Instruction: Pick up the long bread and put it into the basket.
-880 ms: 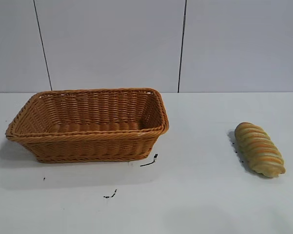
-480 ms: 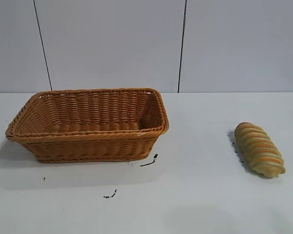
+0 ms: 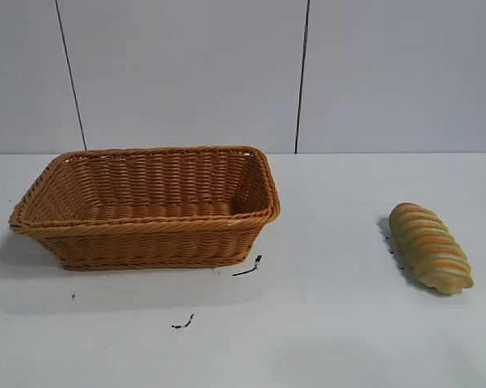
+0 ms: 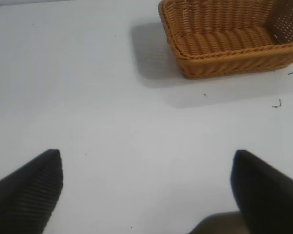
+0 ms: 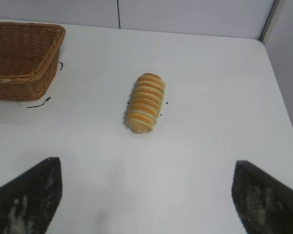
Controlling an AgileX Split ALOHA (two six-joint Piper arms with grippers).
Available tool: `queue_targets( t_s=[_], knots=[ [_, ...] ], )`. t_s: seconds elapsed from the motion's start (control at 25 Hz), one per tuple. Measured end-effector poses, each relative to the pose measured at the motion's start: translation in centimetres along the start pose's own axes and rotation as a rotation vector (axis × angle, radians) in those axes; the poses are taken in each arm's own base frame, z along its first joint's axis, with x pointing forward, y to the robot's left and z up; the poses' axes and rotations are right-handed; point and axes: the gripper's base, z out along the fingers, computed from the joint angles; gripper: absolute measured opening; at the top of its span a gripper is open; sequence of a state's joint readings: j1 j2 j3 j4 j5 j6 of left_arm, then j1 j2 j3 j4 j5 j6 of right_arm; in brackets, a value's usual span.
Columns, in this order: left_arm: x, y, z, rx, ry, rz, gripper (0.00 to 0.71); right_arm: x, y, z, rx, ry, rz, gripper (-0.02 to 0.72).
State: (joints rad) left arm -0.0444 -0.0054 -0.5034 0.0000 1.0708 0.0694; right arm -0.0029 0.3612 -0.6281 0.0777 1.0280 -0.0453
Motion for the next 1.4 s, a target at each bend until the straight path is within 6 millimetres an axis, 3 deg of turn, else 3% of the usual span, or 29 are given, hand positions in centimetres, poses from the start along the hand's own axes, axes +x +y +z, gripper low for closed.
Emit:
queue_targets(
  t_s=[0.2,0.52,0.72,0.96,1.4],
  knots=[
    [0.0,0.0,0.0,0.0,0.0,0.0,0.696,-4.4,-0.2,3.7,-0.004,0.19,0.015,0.683],
    [0.0,0.0,0.0,0.0,0.0,0.0,0.696,-10.0,-0.9,13.5,-0.007,0.481,0.038,0.683],
    [0.0,0.0,0.0,0.0,0.0,0.0,0.696,-12.0,-1.3,19.6,-0.008,0.59,0.048,0.683],
    [0.0,0.0,0.0,0.0,0.0,0.0,0.696,-12.3,-1.7,25.5,-0.005,0.648,0.054,0.683],
    [0.0,0.0,0.0,0.0,0.0,0.0,0.696,-9.4,-1.0,33.3,0.007,0.661,0.069,0.683]
  ],
)
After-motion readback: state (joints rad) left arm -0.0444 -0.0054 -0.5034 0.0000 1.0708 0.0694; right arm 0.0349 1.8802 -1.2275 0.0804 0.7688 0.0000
